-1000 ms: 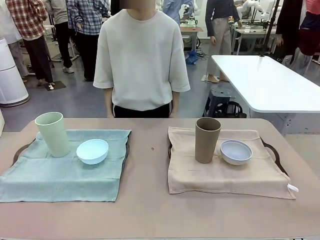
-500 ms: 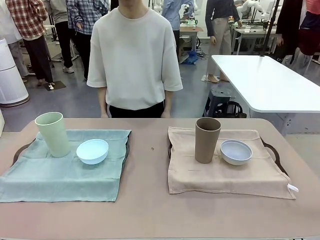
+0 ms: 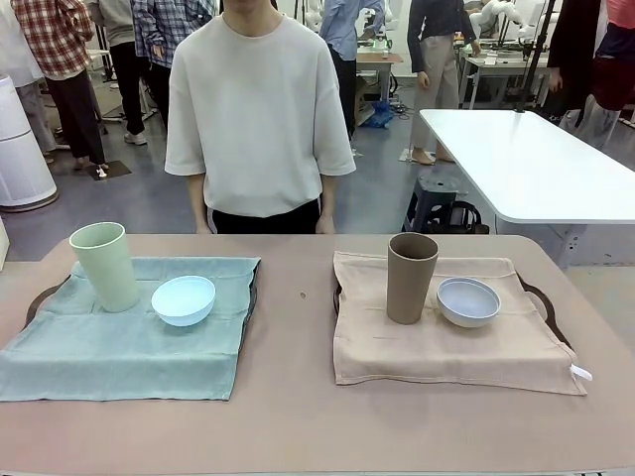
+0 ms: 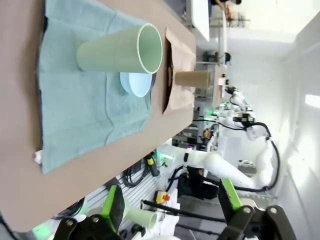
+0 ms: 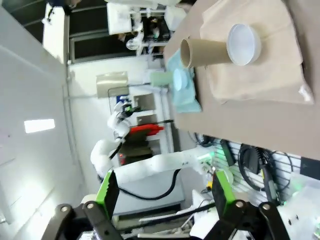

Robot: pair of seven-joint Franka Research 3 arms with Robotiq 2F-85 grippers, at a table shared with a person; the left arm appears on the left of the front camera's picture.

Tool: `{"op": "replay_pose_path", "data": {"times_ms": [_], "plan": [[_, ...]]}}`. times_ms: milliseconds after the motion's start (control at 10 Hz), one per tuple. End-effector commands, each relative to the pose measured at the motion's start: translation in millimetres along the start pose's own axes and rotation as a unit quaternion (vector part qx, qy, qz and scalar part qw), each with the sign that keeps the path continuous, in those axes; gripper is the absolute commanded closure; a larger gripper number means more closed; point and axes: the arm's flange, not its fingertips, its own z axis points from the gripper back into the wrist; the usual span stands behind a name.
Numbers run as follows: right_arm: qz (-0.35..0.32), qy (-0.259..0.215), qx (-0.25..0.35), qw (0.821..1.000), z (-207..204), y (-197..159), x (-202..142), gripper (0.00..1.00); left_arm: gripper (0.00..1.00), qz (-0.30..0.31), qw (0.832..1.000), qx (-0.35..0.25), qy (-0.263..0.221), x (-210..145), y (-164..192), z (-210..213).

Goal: Set up a tray with a mat and arrange the tableware.
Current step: Place the Picnic Bowl and Reusable plastic cup back onto the Handle tray in front of the human's position.

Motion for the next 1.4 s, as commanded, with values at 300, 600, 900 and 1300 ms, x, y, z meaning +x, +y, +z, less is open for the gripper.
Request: {"op": "replay_pose_path", "data": {"times_ms": [300, 600, 900, 1300], "plan": [[-0.017, 0.008, 0.063, 0.998, 36, -33, 10, 0.03, 0.00, -0.033, 0.998, -0.051, -0.016, -7, 0, 12], [-0.041, 0.007, 0.060, 0.997, 43, -41, 10, 0.03, 0.00, -0.047, 0.998, -0.046, -0.014, -8, -2, 12], [-0.042, 0.005, 0.053, 0.998, 35, -44, 5, 0.03, 0.00, -0.030, 0.999, -0.044, -0.013, -7, 0, 11], [-0.042, 0.005, 0.053, 0.998, 35, -44, 5, 0.03, 0.00, -0.030, 0.999, -0.044, -0.013, -7, 0, 11]]}}
